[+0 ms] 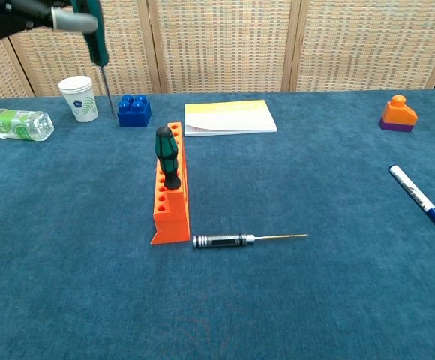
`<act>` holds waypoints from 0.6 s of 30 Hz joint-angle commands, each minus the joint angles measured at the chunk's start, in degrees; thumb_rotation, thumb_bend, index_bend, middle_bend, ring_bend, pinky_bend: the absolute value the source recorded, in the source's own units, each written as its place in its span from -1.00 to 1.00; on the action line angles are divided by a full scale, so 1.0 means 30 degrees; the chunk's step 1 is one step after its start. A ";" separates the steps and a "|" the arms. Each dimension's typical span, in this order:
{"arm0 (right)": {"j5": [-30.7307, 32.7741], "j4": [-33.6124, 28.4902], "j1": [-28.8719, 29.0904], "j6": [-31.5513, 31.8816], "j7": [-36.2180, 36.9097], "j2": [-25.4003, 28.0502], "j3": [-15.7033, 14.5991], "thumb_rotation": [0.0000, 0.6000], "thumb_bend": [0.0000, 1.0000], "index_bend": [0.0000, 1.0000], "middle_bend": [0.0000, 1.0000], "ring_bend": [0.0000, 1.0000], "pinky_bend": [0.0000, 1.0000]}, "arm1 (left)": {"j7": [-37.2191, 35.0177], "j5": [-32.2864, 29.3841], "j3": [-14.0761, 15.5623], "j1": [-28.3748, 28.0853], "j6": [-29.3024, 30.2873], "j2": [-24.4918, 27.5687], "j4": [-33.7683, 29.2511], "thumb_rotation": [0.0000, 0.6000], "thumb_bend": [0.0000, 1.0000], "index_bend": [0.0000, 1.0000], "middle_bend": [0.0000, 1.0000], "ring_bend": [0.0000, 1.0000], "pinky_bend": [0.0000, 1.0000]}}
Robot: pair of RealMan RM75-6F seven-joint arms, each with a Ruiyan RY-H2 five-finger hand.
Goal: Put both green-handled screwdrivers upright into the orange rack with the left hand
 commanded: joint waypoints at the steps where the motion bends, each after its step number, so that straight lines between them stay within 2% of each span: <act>1: -0.0010 0.0003 -0.0004 -0.0002 0.0051 0.0024 0.0003 1.00 -1.00 -1.00 -1.00 -1.00 -1.00 | -0.0490 -0.0349 -0.0446 -0.0161 -0.0113 0.0623 -0.1315 1.00 -0.25 0.34 -1.00 -1.00 -1.00; 10: 0.0061 0.0072 0.0006 -0.0082 0.0214 0.0063 0.0033 1.00 -1.00 -1.00 -1.00 -1.00 -1.00 | 0.0457 -0.2688 -0.0288 -0.1396 -0.1029 -0.0314 -0.1543 1.00 -0.24 0.36 -1.00 -1.00 -1.00; 18: 0.0158 0.0104 0.0015 -0.0174 0.0365 0.0097 0.0068 1.00 -1.00 -1.00 -1.00 -1.00 -1.00 | 0.0463 -0.3830 -0.0266 -0.1912 -0.1613 -0.0798 -0.1261 1.00 -0.24 0.36 -1.00 -1.00 -1.00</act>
